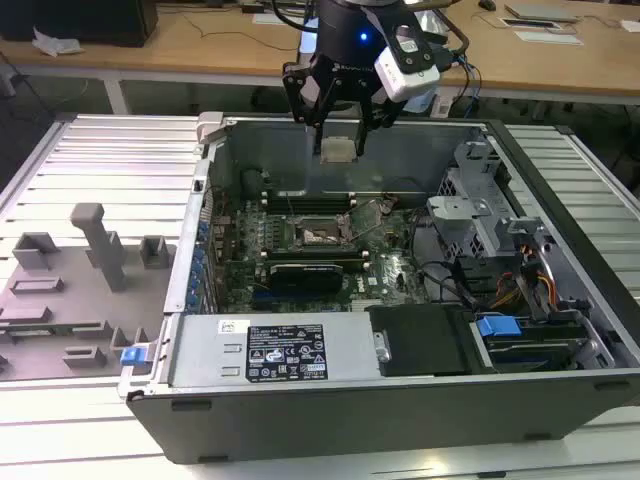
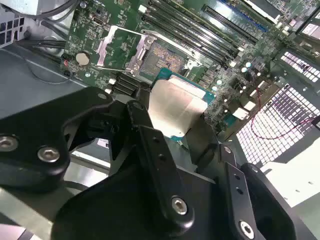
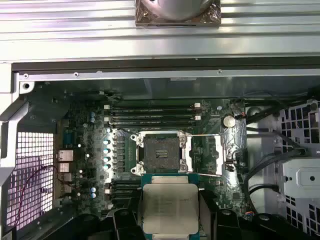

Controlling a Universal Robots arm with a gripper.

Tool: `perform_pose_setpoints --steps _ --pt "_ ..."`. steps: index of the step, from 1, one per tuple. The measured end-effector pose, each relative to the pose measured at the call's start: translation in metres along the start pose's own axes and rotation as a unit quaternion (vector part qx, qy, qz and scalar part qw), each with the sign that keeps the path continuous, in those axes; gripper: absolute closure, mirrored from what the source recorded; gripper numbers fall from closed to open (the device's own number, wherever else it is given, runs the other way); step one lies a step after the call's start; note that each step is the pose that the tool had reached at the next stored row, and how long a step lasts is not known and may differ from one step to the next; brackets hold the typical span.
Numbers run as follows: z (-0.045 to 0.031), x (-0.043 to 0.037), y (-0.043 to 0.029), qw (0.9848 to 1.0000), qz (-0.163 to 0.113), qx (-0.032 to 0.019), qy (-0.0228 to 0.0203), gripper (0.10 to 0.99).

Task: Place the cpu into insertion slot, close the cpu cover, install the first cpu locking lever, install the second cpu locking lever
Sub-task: 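Place the cpu into insertion slot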

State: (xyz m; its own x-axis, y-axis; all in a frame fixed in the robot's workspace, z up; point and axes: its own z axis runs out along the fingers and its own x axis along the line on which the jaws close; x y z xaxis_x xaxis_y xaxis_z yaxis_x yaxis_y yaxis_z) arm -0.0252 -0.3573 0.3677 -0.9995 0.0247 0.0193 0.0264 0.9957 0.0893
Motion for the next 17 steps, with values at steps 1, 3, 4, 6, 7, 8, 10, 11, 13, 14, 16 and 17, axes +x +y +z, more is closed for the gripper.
perform_pose_setpoints --steps 1,3,4,6,7,8,10,11,13,14,16,17 --pt "0.0000 0.0000 0.0000 1.0000 0.000 0.0000 0.0000 0.545" --pt "0.0000 0.0000 0.0000 1.0000 0.000 0.0000 0.0000 0.545" --pt "0.0000 0.0000 0.0000 1.0000 0.000 0.0000 0.0000 0.545" --pt "0.0000 0.0000 0.0000 1.0000 0.000 0.0000 0.0000 0.545" --pt "0.0000 0.0000 0.0000 1.0000 0.000 0.0000 0.0000 0.545" --pt "0.0001 0.0000 0.0000 1.0000 0.000 -0.0001 0.0000 0.545" --pt "0.0009 0.0000 -0.0001 1.0000 0.000 -0.0001 0.0000 0.545" --pt "0.0018 0.0000 -0.0002 1.0000 0.000 -0.0001 0.0000 0.545" --pt "0.0031 -0.0001 -0.0003 1.0000 0.000 0.0000 0.0000 0.545" --pt "0.0056 -0.0001 -0.0005 1.0000 0.000 -0.0001 0.0000 0.545" --pt "0.0089 -0.0001 -0.0008 1.0000 0.000 0.0000 -0.0001 0.545" --pt "0.0102 -0.0001 -0.0009 1.0000 0.000 0.0000 -0.0003 0.545"
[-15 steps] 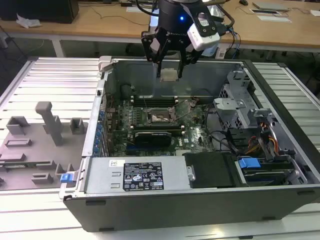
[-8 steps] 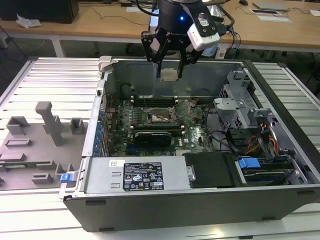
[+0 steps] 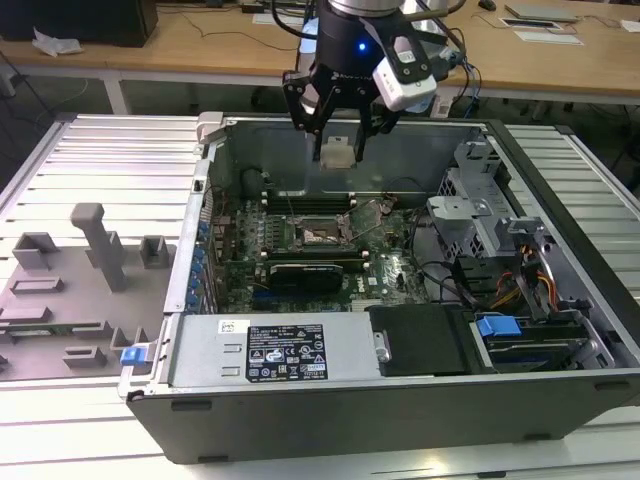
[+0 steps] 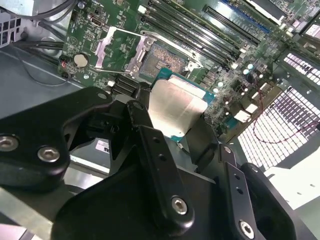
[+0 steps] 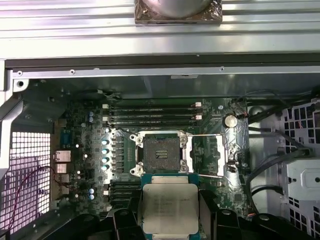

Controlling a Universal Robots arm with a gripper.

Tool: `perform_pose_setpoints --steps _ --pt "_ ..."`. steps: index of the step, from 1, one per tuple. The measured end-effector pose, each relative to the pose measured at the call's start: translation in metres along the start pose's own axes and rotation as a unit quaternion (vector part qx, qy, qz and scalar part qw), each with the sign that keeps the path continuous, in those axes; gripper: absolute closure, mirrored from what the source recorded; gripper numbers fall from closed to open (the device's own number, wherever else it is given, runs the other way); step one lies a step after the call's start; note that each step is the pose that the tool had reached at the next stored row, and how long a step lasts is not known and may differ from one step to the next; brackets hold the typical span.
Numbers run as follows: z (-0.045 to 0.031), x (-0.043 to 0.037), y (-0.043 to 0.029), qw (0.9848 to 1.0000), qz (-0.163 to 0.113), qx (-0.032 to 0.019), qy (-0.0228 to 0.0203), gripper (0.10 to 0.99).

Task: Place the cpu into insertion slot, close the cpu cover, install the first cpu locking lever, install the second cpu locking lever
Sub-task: 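Place the cpu into insertion slot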

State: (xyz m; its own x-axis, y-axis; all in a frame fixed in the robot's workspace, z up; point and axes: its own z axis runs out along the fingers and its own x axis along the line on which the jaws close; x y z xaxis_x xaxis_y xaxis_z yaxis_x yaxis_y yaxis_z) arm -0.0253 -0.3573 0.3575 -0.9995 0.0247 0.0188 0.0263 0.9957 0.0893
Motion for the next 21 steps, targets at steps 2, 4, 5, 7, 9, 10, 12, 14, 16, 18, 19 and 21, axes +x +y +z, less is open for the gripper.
perform_pose_setpoints --steps 2,4,5,7,9,10,12,14,16,18,19,21 --pt "0.0027 0.0000 -0.0002 1.0000 0.000 0.0000 -0.0004 0.545" --pt "0.0062 0.0001 -0.0006 1.0000 0.000 0.0000 -0.0011 0.545" --pt "0.0085 0.0002 -0.0008 1.0000 0.000 0.0000 -0.0015 0.545" --pt "0.0146 0.0006 -0.0013 1.0000 0.000 0.0001 -0.0029 0.545" --pt "0.0182 0.0010 -0.0016 1.0000 0.000 0.0001 -0.0036 0.545" --pt "0.0201 0.0014 -0.0017 1.0000 0.000 0.0002 -0.0039 0.545" --pt "0.0240 0.0022 -0.0012 1.0000 0.000 0.0002 -0.0043 0.545" --pt "0.0276 0.0032 0.0001 1.0000 0.000 0.0002 -0.0045 0.545" --pt "0.0323 0.0042 0.0014 1.0000 0.000 0.0012 -0.0046 0.545" --pt "0.0367 0.0046 0.0016 1.0000 0.000 0.0029 -0.0046 0.545" --pt "0.0384 0.0046 0.0015 1.0000 0.000 0.0036 -0.0047 0.545" --pt "0.0419 0.0047 0.0013 1.0000 0.000 0.0054 -0.0047 0.545"
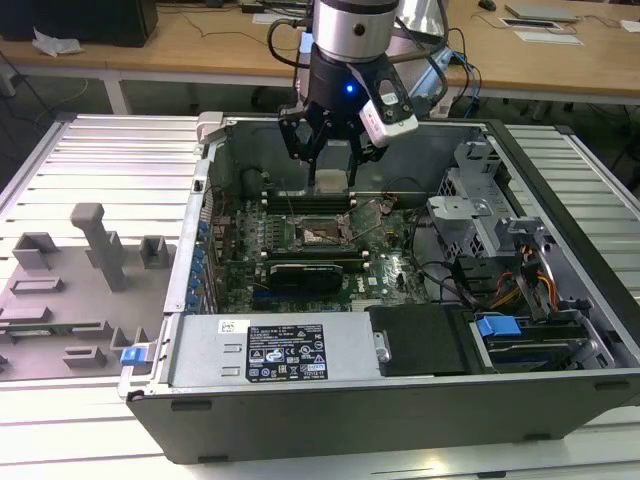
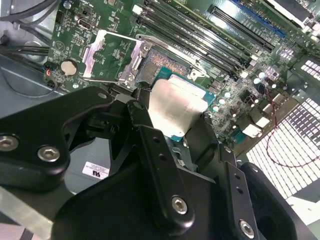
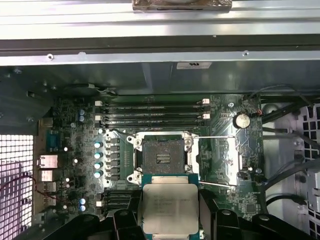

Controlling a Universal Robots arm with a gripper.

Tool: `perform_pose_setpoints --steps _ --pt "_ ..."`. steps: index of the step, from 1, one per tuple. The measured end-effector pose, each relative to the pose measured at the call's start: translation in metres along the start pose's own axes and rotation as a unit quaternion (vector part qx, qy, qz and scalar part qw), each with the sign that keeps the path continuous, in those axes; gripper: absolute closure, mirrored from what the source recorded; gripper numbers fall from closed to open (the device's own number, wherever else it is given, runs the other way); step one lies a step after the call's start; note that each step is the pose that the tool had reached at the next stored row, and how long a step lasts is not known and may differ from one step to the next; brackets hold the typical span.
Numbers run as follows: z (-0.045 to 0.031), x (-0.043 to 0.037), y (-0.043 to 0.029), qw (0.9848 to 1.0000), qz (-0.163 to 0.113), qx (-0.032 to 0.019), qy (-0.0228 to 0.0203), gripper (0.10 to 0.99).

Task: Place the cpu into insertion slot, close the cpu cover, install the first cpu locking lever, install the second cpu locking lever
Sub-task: 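Place the cpu into insertion slot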

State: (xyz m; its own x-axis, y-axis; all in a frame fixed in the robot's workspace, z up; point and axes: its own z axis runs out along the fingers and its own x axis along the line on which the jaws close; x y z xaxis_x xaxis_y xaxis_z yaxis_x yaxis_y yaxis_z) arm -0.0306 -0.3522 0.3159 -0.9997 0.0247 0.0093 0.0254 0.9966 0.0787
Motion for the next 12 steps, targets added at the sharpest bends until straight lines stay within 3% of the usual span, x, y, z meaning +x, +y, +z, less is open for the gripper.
perform_pose_setpoints --steps 4,7,12 --pt "0.0070 0.0004 -0.0006 1.0000 0.006 0.0061 -0.0006 0.545" --pt "0.0101 0.0004 -0.0008 0.9998 0.020 0.0074 -0.0016 0.545" --pt "0.0134 0.0004 -0.0011 0.9973 0.072 0.0073 -0.0053 0.545"
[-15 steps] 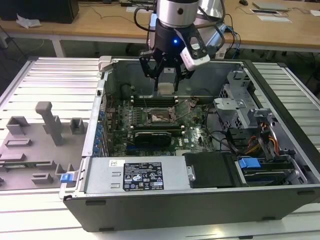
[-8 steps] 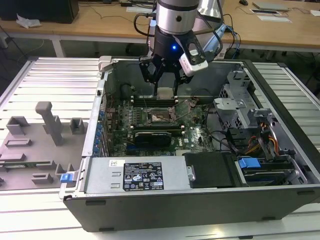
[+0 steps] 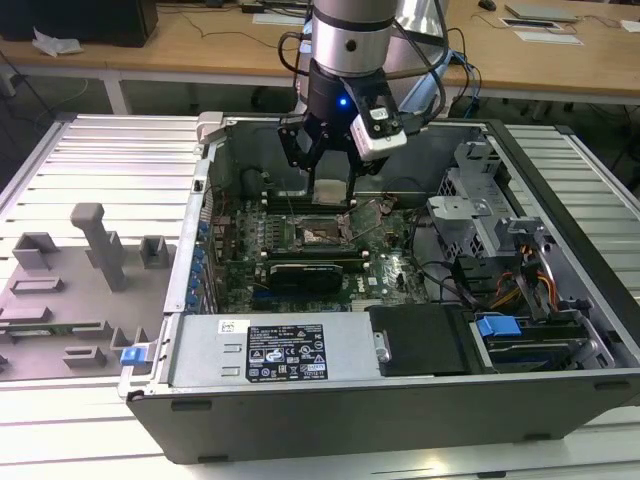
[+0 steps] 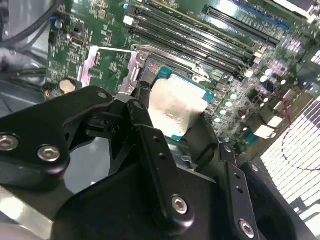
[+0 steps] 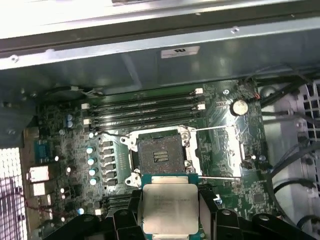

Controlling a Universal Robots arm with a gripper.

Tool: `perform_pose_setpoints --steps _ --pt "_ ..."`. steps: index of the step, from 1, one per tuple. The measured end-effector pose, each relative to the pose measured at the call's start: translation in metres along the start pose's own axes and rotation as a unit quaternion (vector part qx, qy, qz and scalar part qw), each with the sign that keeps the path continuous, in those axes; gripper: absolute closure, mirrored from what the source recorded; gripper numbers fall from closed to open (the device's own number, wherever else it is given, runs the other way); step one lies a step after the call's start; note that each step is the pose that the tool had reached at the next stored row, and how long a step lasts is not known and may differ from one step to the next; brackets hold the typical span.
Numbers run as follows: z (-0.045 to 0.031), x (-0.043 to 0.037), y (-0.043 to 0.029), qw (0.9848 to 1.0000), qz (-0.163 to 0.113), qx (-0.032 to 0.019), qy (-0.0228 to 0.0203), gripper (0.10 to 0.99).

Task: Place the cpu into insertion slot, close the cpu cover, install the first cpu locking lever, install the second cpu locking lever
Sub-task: 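Place the cpu into insertion slot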

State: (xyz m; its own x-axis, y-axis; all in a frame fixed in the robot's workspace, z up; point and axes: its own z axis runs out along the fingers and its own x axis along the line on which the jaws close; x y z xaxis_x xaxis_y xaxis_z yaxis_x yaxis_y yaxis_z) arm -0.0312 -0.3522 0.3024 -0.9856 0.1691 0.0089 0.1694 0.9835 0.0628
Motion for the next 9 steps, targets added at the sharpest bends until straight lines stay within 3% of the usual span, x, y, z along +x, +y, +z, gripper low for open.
perform_pose_setpoints --steps 4,9 --pt "0.0007 0.0000 0.0000 0.9994 0.034 -0.0004 -0.0021 0.545" --pt "0.0020 0.0000 -0.0001 0.9957 0.093 -0.0009 -0.0059 0.545"
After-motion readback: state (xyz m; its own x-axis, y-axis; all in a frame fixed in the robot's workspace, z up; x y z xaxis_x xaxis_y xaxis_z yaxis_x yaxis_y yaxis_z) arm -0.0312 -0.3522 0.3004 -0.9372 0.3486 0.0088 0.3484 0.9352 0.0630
